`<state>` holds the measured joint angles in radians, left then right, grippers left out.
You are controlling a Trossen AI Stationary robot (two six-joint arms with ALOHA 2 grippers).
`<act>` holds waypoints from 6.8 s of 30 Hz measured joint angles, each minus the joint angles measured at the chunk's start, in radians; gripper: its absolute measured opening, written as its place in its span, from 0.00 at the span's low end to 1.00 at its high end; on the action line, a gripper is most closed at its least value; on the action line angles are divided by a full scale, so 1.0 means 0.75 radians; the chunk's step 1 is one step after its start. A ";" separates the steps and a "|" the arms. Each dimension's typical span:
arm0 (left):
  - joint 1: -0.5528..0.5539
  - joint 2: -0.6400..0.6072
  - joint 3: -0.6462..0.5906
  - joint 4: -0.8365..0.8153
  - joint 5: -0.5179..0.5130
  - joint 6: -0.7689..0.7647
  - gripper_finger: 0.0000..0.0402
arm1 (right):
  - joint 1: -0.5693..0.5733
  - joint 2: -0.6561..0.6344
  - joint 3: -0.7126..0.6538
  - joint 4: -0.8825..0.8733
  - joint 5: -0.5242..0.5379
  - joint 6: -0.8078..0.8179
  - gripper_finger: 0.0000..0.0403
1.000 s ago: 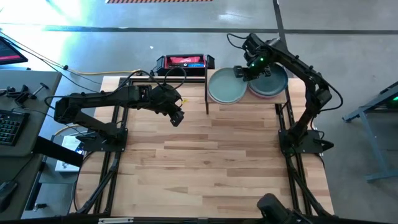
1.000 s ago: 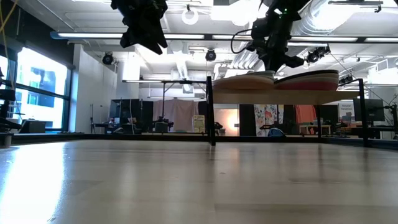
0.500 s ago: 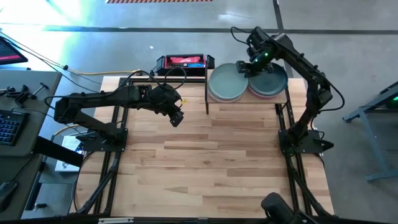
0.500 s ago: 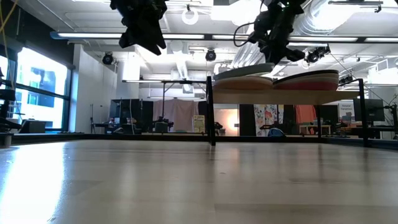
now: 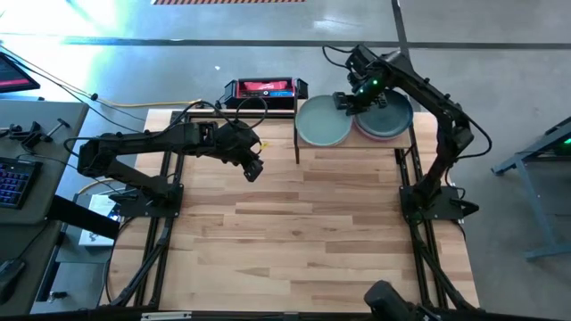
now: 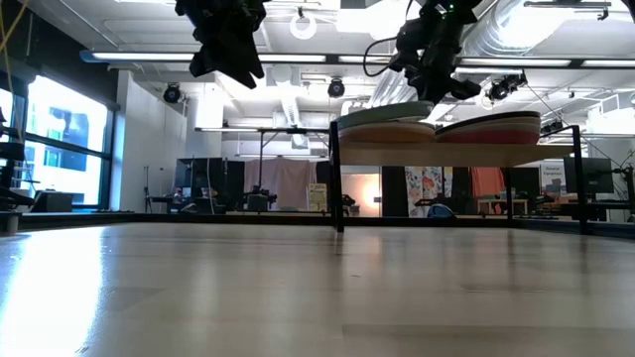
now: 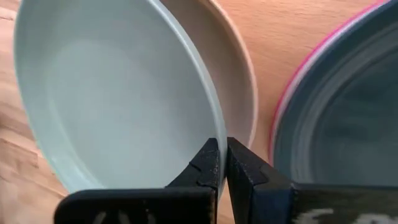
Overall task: Place and stack plates onto a shelf
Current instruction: Stack the light blue plate on top of the gray plate on the shelf, then return to Home Position
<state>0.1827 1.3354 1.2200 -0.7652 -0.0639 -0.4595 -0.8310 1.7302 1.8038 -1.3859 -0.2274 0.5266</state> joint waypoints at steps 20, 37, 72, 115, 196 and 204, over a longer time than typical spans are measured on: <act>0.000 0.000 0.000 -0.045 0.000 0.000 0.28 | 0.000 0.090 0.000 -0.016 0.133 -0.016 0.00; 0.000 0.000 0.000 -0.043 0.000 0.000 0.28 | -0.001 0.092 0.020 -0.030 0.120 -0.143 0.23; 0.000 0.000 0.000 -0.042 0.000 -0.014 0.28 | 0.432 0.118 0.127 -0.191 0.169 -0.095 0.26; 0.061 -0.359 -0.034 -0.208 -0.146 0.059 0.28 | 0.507 -0.312 0.167 0.187 0.128 -0.630 0.26; 0.061 -1.332 -1.611 1.065 -0.138 0.337 0.28 | 0.778 -1.341 -2.392 2.660 -0.145 -0.224 0.26; 0.059 -1.341 -1.611 1.068 -0.137 0.337 0.28 | 0.778 -1.398 -2.391 2.612 -0.146 -0.224 0.26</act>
<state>0.2272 0.3299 0.0116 0.0357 -0.1670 -0.2071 -0.2478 0.6818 0.0103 0.5732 -0.3368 0.3588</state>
